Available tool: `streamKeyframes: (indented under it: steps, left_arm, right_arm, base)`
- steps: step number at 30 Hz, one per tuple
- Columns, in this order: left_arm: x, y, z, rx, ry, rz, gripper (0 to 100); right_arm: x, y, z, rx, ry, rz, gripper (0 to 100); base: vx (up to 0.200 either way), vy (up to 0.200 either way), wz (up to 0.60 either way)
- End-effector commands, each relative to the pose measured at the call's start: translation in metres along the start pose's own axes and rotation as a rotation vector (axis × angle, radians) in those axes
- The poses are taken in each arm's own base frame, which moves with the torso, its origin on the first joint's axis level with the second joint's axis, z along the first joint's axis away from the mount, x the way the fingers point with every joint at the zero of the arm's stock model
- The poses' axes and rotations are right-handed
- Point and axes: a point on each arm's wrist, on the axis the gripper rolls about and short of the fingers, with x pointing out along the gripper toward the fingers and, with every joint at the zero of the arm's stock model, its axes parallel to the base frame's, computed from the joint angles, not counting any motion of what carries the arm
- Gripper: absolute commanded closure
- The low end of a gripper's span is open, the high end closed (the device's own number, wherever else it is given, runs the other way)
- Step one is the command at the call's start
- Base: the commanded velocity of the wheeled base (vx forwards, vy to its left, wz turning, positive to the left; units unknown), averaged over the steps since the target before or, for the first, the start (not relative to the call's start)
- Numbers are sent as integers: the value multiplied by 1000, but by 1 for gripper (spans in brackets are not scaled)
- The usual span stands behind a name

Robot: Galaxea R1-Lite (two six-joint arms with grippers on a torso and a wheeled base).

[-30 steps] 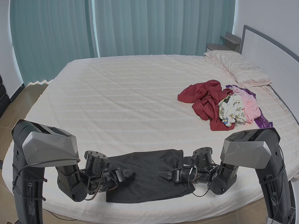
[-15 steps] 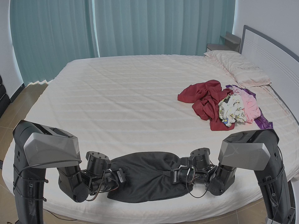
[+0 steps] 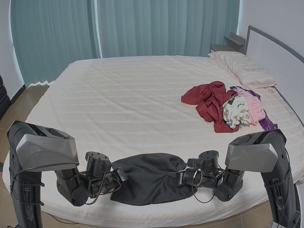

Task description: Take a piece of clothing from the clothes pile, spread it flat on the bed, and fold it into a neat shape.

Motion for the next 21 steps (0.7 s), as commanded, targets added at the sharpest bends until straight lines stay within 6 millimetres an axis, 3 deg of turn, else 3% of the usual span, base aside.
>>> streamKeyframes:
  steps: [1, 10, 17, 21]
  left_arm:
    - [-13, -15, 3, -14, -18, -50, 100]
    - [-22, -19, -3, -1, -4, -63, 100]
    - [-36, -32, -5, 16, -8, -106, 100]
    - [-39, -35, -7, 23, -6, -117, 100]
  right_arm:
    - [-11, 4, 3, 5, -15, 8, 100]
    - [-25, 3, -1, 69, -53, 18, 100]
    - [-45, 9, 8, 108, -70, 24, 100]
    - [-45, 10, 6, 114, -61, 26, 100]
  base:
    - [0, -200, 0]
    - [0, -200, 0]
    - [0, -200, 0]
    - [0, -200, 0]
